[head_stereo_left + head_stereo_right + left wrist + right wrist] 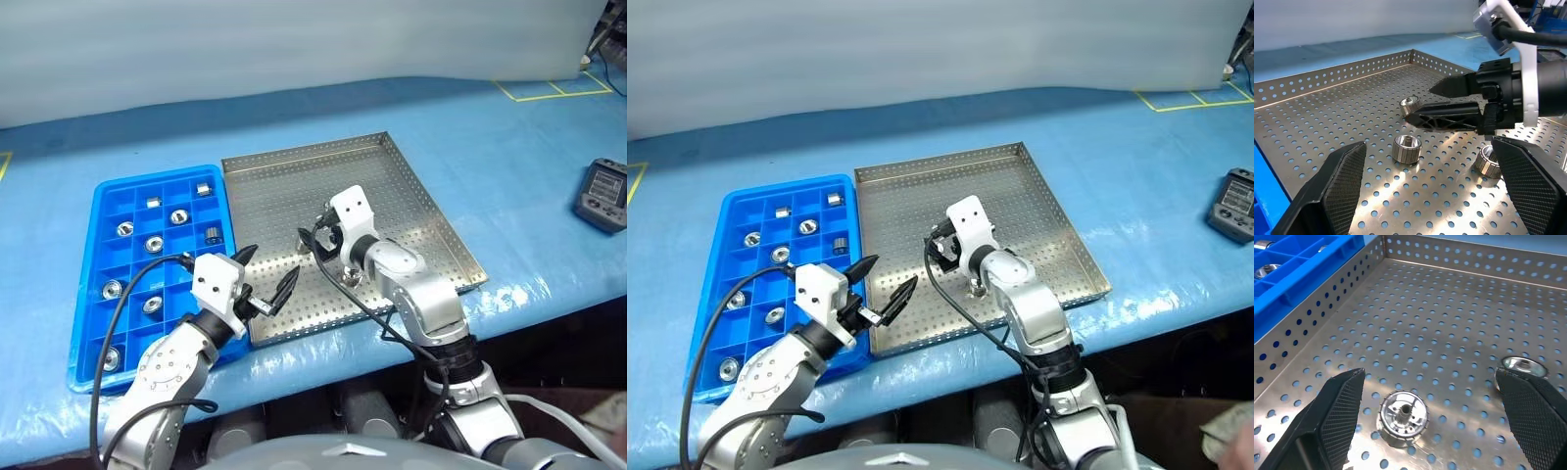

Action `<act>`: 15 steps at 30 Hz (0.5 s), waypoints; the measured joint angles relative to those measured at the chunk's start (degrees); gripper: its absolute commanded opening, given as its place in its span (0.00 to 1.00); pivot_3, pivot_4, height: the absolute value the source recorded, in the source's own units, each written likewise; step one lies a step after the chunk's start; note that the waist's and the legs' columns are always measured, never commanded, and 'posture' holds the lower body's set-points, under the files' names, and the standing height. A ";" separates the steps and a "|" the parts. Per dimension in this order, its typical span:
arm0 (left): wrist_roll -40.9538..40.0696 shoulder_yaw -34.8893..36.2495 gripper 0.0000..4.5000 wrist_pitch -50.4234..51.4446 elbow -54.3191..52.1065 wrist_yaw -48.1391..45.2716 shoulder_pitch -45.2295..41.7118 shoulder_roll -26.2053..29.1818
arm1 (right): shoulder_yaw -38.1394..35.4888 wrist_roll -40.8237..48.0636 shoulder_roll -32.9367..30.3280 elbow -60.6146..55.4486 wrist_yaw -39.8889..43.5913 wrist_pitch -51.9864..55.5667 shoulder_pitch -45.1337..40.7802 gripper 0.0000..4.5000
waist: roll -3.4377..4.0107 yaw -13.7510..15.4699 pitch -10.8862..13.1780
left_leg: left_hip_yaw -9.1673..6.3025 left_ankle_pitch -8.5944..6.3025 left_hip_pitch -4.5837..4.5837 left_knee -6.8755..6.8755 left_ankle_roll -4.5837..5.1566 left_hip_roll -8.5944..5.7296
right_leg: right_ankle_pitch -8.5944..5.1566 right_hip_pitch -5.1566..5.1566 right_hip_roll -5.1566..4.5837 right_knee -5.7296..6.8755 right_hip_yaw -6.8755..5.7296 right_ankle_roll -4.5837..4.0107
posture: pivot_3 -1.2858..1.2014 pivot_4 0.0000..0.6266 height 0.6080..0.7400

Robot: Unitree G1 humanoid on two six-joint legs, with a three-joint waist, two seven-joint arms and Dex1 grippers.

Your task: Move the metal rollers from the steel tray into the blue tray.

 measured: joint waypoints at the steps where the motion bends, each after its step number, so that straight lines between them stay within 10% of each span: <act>1: 0.00 0.01 0.99 -0.12 0.00 0.14 0.36 0.00 | 0.38 -0.08 0.30 1.32 0.13 -0.85 -0.47 1.00 | 0.00 0.10 0.00 | -0.01 0.00 0.00 -0.01 0.00 0.00 | 0.00 0.00 0.00 0.00 -0.01 0.00 | 0.54 0.24 1.00; 15: 0.01 0.02 0.99 -0.90 -1.10 1.16 4.12 0.81 | 0.75 -1.44 1.80 14.74 1.35 -6.92 -1.95 0.96 | 0.02 1.73 0.01 | -0.01 0.00 -0.01 -0.02 0.00 0.00 | -0.01 -0.02 -0.01 0.01 -0.02 -0.02 | 0.56 0.24 1.00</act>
